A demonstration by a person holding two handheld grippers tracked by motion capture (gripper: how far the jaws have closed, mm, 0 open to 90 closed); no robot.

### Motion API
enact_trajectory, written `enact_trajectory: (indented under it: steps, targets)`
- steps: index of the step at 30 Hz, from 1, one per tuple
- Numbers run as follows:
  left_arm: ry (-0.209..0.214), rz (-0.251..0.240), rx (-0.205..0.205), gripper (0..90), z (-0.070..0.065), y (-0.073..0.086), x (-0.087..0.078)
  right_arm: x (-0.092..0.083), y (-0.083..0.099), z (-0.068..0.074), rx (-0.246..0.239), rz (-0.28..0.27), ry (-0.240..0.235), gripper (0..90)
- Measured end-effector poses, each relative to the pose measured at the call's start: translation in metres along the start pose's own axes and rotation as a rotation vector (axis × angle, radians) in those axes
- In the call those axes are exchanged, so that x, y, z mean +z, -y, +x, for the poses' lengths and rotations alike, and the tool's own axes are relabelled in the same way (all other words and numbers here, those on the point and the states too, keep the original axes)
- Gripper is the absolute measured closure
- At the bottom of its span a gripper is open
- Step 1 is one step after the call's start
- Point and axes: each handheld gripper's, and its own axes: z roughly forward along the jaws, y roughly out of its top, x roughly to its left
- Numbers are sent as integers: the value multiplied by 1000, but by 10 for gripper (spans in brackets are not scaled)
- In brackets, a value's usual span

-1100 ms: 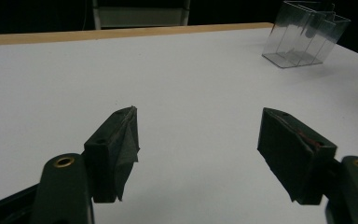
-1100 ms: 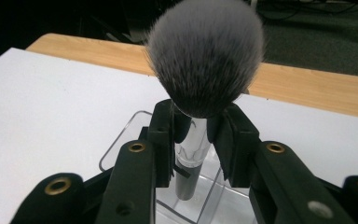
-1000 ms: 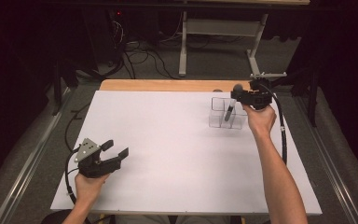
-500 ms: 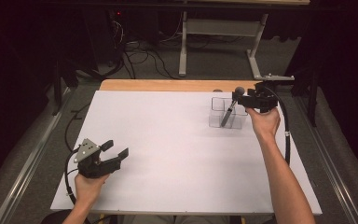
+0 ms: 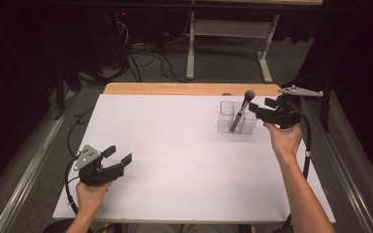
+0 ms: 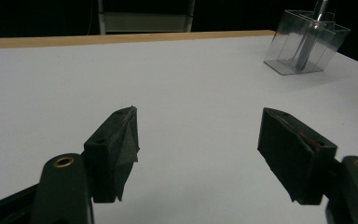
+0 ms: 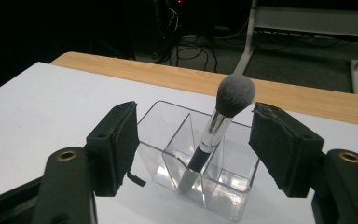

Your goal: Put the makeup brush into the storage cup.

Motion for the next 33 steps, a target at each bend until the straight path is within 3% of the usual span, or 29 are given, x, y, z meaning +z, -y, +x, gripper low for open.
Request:
enact_trajectory:
  steps: [6, 12, 24, 33]
  targets:
    - [-12, -6, -15, 288, 4, -1, -2, -13, 6, 0, -7, -14, 3, 349]
    - [-11, -6, 7, 287, 0, -2, -1, -22, 12, 2, -19, -18, -8, 351]
    - [-24, -17, -16, 285, 6, 0, -7, -30, 21, 3, -27, -22, -25, 354]
    - [-27, -15, -12, 283, 6, -1, -5, -35, 23, 14, -100, -15, -49, 354]
